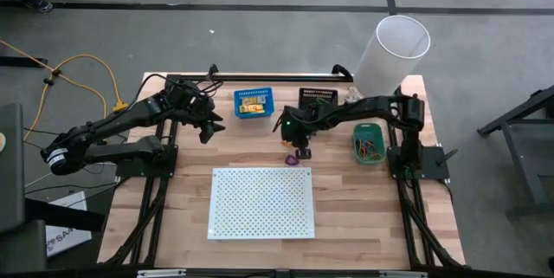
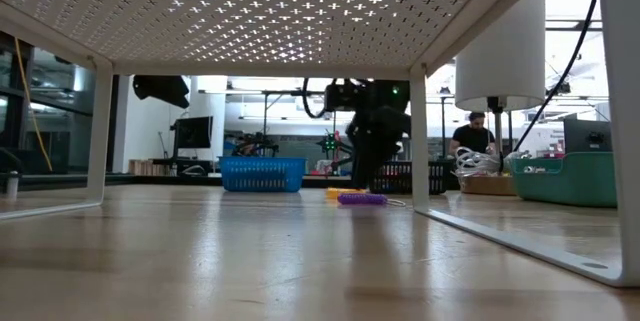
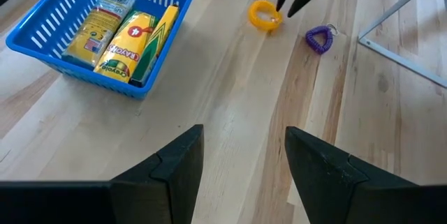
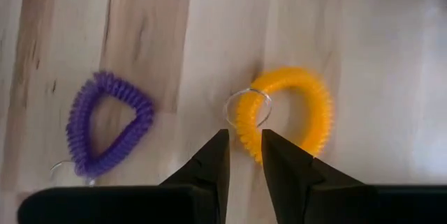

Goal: Pick & Place Office Desk Supplies
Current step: Put the yellow spring keychain into the black bin

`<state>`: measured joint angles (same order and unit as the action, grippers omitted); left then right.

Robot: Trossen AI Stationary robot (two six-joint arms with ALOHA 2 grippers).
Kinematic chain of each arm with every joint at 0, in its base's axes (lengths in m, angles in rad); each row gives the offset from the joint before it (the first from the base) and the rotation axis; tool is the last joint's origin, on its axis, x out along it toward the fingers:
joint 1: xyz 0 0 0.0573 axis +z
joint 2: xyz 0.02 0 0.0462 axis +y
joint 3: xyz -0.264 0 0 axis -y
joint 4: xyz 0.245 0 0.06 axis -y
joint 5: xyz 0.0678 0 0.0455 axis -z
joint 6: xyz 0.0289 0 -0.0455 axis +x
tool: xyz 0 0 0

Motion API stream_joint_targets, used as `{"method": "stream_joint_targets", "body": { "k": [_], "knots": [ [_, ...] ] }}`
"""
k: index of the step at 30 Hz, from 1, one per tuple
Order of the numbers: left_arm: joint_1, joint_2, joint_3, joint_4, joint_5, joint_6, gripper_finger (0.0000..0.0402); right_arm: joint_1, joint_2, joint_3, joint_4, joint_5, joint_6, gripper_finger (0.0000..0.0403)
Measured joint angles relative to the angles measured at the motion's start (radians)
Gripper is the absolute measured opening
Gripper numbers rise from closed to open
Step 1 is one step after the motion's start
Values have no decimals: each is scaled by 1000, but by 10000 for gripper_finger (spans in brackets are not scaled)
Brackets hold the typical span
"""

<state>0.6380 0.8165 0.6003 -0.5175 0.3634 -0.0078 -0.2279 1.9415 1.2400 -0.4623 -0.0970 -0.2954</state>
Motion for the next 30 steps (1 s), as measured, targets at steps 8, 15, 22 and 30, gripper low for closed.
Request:
{"method": "stream_joint_targets", "body": {
  "k": [8,15,22,30],
  "knots": [
    [0,0,0,0,0,0,195,6,-1,1,23,36,-71,72],
    [0,0,0,0,0,0,195,8,-1,1,15,35,-143,72],
    [0,0,0,0,0,0,195,20,-1,1,-6,35,-228,72],
    [0,0,0,0,0,0,195,25,-2,1,-5,46,-293,72]
  ]
}}
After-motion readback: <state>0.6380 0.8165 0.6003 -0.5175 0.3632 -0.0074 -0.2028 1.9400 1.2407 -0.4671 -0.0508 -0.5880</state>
